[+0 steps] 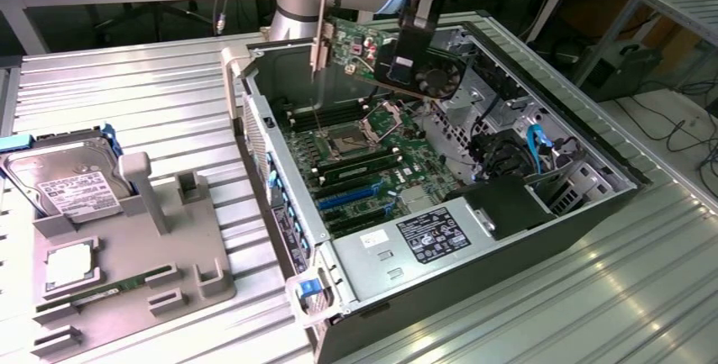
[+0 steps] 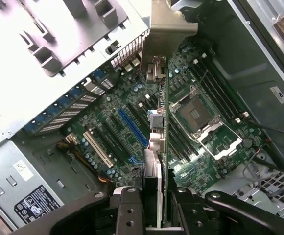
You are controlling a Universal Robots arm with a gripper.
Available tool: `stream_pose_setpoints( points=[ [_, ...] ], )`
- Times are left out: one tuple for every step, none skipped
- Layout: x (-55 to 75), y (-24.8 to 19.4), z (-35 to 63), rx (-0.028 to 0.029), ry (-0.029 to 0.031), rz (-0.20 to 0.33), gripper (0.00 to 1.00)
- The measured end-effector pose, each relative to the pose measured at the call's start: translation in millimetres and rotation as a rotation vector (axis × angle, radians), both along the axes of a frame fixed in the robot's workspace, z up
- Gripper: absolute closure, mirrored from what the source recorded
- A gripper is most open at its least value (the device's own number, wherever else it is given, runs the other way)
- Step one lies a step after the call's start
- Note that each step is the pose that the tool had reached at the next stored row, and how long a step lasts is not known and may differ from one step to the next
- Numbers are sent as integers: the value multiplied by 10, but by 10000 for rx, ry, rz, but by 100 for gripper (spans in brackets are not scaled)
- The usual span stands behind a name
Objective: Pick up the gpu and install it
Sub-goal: 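Insert the gpu into the slot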
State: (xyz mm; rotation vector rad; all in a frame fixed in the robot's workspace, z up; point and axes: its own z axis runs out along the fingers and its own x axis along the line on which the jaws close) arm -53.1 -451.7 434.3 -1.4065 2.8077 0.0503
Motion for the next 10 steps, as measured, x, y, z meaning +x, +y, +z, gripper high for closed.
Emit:
stream_pose_setpoints(
  points=[
    [0,0,0,0,2,126,73],
    [0,0,0,-1,2,233,73],
    [0,0,0,0,2,317,73],
    [0,0,0,0,2,421,73],
    [0,0,0,0,2,545,73],
    [0,0,0,0,2,628,73],
    [0,0,0,0,2,689,73],
    [0,0,0,0,2,765,73],
    [0,0,0,0,2,823,73],
    [0,0,0,0,2,880,73]
  ],
)
